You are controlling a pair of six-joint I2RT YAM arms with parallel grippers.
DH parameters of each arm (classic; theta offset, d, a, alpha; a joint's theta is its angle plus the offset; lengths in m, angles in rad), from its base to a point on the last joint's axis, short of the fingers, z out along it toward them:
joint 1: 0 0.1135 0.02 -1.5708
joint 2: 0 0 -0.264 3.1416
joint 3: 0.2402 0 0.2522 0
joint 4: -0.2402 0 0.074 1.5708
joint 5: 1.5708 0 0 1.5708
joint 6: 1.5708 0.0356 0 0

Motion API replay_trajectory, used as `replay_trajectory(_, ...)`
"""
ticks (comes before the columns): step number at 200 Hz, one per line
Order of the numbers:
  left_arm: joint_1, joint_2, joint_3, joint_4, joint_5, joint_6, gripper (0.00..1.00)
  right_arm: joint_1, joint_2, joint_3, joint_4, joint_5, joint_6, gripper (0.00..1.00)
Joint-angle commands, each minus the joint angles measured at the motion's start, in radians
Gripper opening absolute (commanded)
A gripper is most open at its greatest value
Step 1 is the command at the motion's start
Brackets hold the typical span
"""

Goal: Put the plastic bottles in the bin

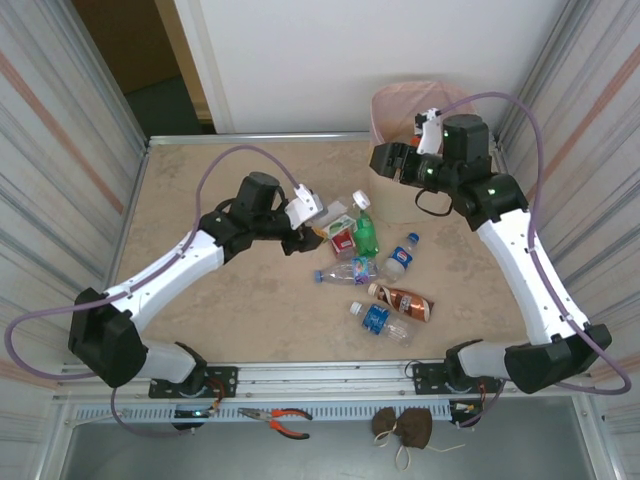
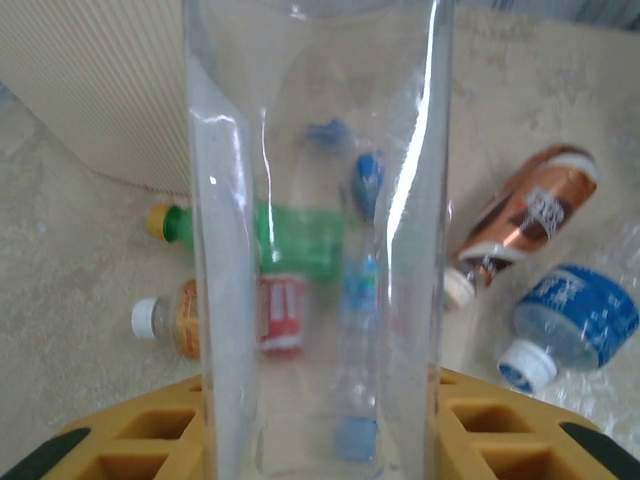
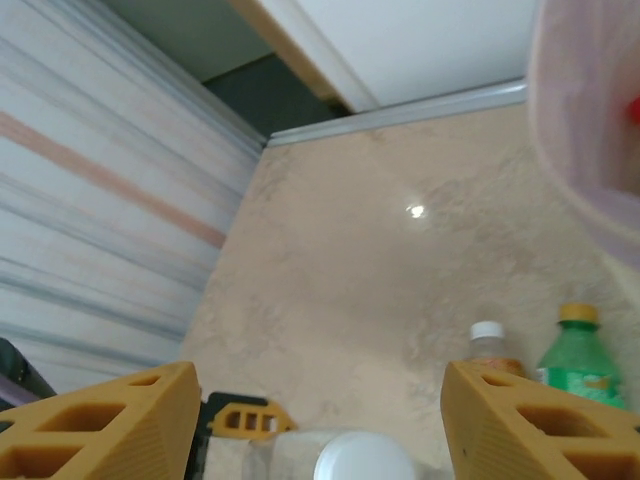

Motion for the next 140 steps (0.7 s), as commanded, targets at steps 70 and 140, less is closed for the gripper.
replay_trajectory(70,0.024,0.027,0.074,0.206,0.107,-0.206,0.35,0.05,0.036,-0.088,0.109,-0.079,0.126,0.59)
replay_trajectory(140,0.024,0.044,0.074,0.223,0.114,-0.221,0.36,0.066,0.065,-0.079,0.131,-0.076,0.141,0.42)
